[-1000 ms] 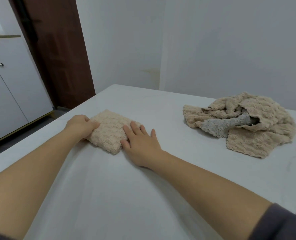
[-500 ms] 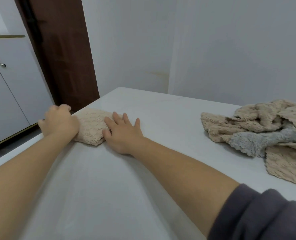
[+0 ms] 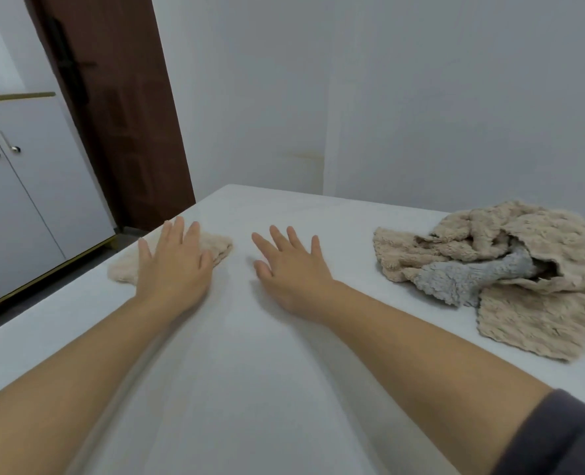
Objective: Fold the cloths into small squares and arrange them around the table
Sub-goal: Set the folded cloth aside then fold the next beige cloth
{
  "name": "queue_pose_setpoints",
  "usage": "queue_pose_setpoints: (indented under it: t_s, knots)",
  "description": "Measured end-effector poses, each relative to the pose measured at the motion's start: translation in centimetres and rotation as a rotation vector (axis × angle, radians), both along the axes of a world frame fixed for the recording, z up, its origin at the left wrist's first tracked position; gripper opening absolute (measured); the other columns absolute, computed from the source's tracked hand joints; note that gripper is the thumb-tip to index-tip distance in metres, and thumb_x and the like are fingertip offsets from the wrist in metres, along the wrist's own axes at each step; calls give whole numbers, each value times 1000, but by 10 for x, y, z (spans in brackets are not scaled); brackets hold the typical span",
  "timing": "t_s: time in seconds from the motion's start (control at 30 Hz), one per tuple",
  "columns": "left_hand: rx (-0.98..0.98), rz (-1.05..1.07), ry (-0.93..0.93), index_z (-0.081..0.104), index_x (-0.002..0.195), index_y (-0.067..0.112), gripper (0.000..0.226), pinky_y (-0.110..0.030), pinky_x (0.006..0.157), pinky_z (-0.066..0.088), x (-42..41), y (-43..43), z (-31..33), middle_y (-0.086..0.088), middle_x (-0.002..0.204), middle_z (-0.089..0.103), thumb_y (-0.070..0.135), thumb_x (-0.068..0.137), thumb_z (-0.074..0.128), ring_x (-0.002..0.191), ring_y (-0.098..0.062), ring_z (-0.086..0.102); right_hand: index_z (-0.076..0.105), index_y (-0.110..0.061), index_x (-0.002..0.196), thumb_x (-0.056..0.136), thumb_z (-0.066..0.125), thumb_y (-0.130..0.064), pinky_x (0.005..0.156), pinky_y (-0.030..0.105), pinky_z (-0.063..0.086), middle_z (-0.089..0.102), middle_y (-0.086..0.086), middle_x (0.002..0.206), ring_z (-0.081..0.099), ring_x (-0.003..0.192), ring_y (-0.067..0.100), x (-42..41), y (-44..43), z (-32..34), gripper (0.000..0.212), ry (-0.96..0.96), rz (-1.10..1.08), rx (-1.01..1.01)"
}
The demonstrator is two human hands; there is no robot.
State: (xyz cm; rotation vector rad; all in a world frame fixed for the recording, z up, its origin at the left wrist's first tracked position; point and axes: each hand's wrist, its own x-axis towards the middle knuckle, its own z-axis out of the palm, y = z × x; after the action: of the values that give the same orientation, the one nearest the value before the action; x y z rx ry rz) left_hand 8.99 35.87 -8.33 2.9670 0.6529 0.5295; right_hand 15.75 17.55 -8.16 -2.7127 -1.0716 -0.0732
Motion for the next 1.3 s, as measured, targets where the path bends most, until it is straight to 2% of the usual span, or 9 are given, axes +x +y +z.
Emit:
queue_pose_setpoints:
  t_s: [0.13,0.3,0.47,0.63,0.83,0.97,1.03,1.13,1.3]
  knots:
    - [-38,-148,22,26,150,19,52,-51,118,-4,8,-69,10,-3,163,8,31,100,33,150,-18,0,6,-29,156,104,20,-39,118,57,-6,-2,1,165,-8,151,23,2,-75,12,55,-74,-108,-54]
    - [-92,-296,60,35,145,20,47,-50,119,-4,14,-161,19,0,159,20,29,99,38,148,-16,10,14,-28,155,103,23,-37,117,57,-4,3,2,165,-3,151,24,-3,-170,27,53,-133,-235,-86]
    - [-153,-400,57,43,137,20,40,-52,119,0,25,-234,23,3,147,37,27,98,40,138,-15,30,15,-27,155,103,22,-37,118,57,-2,5,2,164,-2,151,24,-6,-244,31,53,-149,-321,-100]
    - [-212,-453,16,48,129,18,35,-51,118,10,48,-288,28,1,136,45,24,96,39,130,-19,38,19,-29,153,103,21,-40,118,59,-2,6,-1,164,-3,151,21,3,-288,26,51,-180,-355,-72]
    - [-336,-440,-71,45,133,17,36,-42,97,42,87,-315,26,-5,133,51,18,99,37,119,-25,50,10,-34,155,102,25,-41,117,56,7,6,-2,164,1,151,18,15,-305,12,55,-176,-288,-93]
    - [-341,-385,-28,31,144,21,46,-41,83,47,113,-321,24,-7,125,56,19,99,41,109,-29,55,22,-36,151,101,27,-41,115,53,15,20,-3,161,12,150,19,22,-306,7,50,-230,-269,-126]
    - [-267,-359,5,43,137,22,38,-36,76,45,124,-324,24,-6,116,60,22,99,44,103,-29,57,28,-35,149,101,28,-40,113,52,18,26,-2,159,17,148,20,24,-306,6,48,-252,-266,-116]
    - [-303,-271,-116,63,103,19,20,-32,70,43,134,-323,29,-3,105,64,22,97,44,92,-26,58,35,-34,144,101,29,-39,112,53,21,29,0,158,21,147,21,25,-305,3,44,-276,-278,-103]
    - [-590,-171,-510,51,87,13,19,-31,66,35,127,-302,51,-5,97,55,21,98,38,81,-21,50,47,-30,136,101,30,-37,112,53,20,35,2,155,26,145,22,25,-304,1,40,-306,-310,-102]
